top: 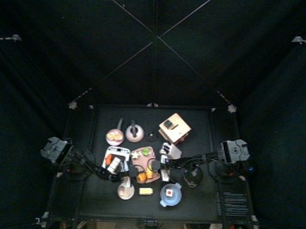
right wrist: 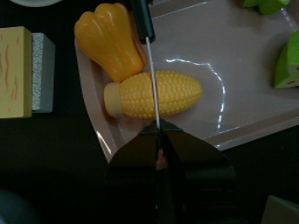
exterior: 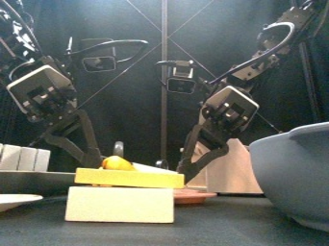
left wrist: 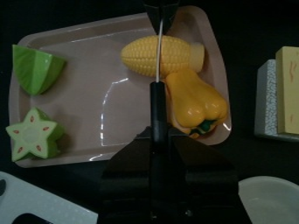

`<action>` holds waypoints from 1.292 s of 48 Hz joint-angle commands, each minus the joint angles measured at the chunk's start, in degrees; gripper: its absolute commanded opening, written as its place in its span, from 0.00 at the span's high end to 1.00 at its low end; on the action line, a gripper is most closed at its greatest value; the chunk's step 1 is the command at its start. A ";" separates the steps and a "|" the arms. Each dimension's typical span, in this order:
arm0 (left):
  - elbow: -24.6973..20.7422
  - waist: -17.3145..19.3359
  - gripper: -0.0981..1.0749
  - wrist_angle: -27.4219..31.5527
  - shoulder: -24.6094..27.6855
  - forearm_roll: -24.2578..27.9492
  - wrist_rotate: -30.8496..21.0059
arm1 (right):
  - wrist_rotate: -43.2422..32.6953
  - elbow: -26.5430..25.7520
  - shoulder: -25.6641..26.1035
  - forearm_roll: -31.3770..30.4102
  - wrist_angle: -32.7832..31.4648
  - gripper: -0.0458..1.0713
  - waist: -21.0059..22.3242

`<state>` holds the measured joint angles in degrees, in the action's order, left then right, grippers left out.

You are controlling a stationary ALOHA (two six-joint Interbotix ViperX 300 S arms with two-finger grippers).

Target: Cut corn

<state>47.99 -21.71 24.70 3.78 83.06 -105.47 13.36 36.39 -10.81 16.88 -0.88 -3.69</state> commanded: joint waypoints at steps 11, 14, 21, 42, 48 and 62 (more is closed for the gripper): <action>-0.79 0.35 0.63 -0.44 0.35 -0.35 -0.26 | -0.09 -0.88 0.09 1.67 0.09 0.61 -0.09; -0.70 0.35 0.63 -0.44 0.35 -0.26 -0.26 | -0.09 -0.88 -0.09 1.67 0.09 0.61 -0.09; -0.79 0.26 0.63 -0.53 0.35 -0.35 -0.26 | -0.09 -1.23 -0.70 1.67 0.09 0.61 -0.09; -0.70 0.44 0.63 -0.53 -0.18 -0.88 -0.18 | 0.00 -2.11 -1.41 1.67 -1.14 0.61 -0.09; -0.44 0.35 0.63 -0.26 -1.49 -0.88 0.00 | 0.09 -1.93 0.26 1.32 -1.23 0.61 -0.09; 0.97 0.44 0.63 1.14 -10.11 -0.44 0.62 | 0.09 -1.14 7.38 1.14 -1.23 0.58 0.09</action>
<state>49.04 -21.53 24.96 -2.46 82.18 -104.85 13.27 35.68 -7.91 18.11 -2.29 -3.60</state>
